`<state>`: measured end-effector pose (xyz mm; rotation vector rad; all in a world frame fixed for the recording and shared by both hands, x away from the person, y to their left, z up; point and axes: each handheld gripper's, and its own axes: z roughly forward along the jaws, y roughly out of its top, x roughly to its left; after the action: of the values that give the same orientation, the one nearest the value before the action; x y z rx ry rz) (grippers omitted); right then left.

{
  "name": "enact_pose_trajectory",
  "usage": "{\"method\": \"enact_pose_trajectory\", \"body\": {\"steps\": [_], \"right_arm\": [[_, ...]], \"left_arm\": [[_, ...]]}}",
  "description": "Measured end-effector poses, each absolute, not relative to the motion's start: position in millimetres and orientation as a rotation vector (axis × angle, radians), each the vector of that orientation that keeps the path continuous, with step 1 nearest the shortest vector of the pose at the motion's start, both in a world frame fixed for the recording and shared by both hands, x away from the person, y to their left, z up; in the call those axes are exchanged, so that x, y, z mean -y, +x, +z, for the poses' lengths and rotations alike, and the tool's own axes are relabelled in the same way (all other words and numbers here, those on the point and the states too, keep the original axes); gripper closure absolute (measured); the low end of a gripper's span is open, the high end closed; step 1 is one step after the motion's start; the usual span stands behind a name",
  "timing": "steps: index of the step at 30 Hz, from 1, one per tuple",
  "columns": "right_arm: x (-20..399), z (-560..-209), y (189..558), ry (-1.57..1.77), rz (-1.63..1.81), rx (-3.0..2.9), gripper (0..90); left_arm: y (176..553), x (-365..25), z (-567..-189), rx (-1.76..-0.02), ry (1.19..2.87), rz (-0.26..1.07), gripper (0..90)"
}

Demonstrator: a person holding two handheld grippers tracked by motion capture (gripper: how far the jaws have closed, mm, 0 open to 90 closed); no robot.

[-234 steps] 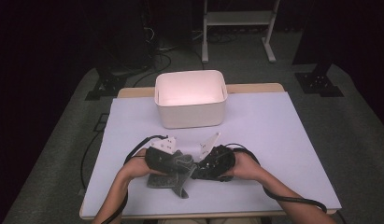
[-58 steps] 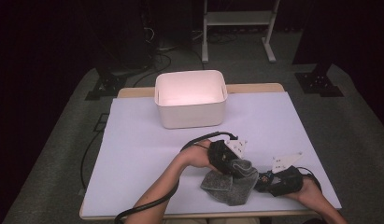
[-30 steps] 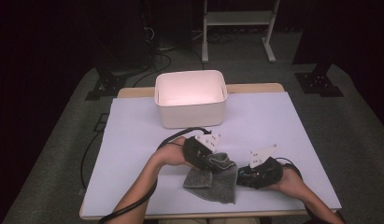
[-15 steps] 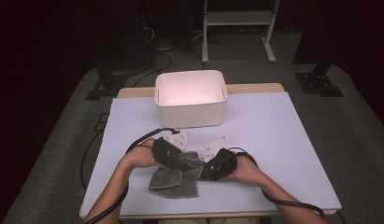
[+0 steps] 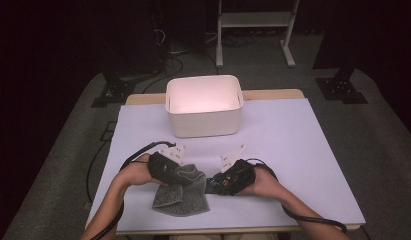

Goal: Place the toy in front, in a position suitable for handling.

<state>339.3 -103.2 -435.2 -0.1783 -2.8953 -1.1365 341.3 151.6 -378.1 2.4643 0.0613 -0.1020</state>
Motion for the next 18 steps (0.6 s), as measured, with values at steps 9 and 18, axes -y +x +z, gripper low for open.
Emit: {"method": "enact_pose_trajectory", "body": {"steps": [9,18], "right_arm": [[118,-437,334,-0.230,-1.163,2.878,49.1],[114,-436,330,-0.212,-1.204,2.911,54.1]], "left_arm": [[342,-135,-372,0.012,2.435,-0.125,74.6],[349,-78,-375,0.125,2.465,-0.177,74.6]]}}
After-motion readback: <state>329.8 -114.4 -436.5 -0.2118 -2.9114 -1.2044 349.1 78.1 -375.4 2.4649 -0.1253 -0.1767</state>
